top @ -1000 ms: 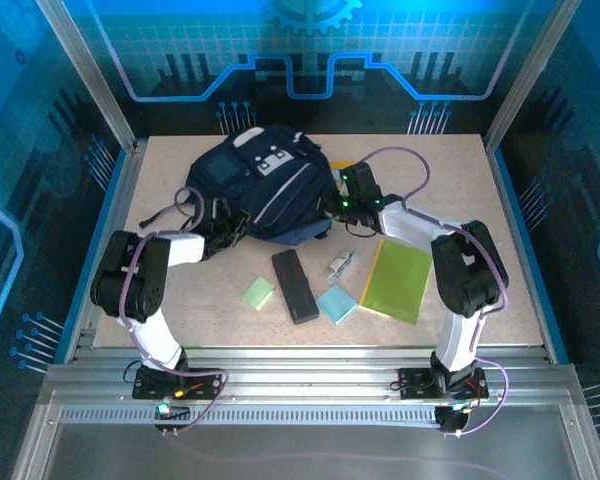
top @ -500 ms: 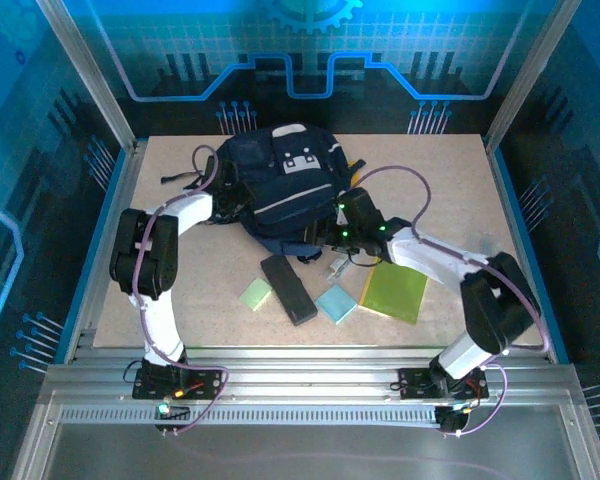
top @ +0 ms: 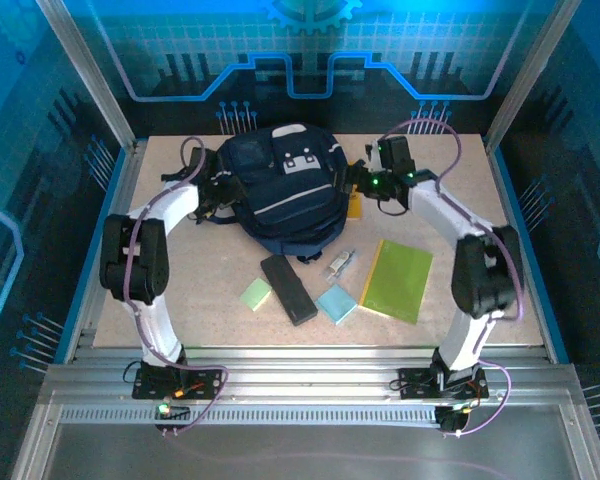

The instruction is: Pack the student bag

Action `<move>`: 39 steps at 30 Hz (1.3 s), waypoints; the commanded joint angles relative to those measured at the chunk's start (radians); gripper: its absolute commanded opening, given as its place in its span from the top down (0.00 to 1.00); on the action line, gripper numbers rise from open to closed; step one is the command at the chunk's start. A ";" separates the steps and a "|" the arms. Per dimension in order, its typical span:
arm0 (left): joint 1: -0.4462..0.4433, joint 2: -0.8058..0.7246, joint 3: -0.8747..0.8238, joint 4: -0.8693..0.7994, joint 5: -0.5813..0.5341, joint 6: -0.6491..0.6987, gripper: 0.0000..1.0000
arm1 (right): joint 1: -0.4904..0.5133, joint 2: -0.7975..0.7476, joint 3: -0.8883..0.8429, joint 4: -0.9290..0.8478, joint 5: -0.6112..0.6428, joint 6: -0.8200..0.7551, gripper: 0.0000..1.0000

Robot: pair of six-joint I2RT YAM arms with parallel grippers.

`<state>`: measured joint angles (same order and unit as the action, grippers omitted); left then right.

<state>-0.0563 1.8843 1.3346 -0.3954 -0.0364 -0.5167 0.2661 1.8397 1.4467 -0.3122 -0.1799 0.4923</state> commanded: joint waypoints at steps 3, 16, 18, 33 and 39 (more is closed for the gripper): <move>0.034 -0.128 -0.140 0.090 0.070 0.006 0.01 | -0.017 0.270 0.220 -0.003 -0.077 -0.012 0.14; -0.039 -0.166 -0.363 0.311 0.182 -0.176 0.01 | -0.029 0.450 0.419 -0.021 -0.170 0.049 0.89; -0.046 -0.123 -0.342 0.361 0.194 -0.214 0.01 | -0.035 0.388 0.341 0.023 -0.197 0.059 1.00; -0.083 0.129 0.077 0.380 0.191 -0.185 0.02 | 0.023 0.002 -0.170 0.226 -0.344 0.208 1.00; -0.069 0.243 0.305 0.231 0.178 -0.101 0.02 | 0.080 -0.054 -0.220 0.209 -0.313 0.218 0.50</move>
<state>-0.1173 2.0995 1.5494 -0.1047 0.1101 -0.6739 0.3107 1.8660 1.2438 -0.1543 -0.4278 0.6991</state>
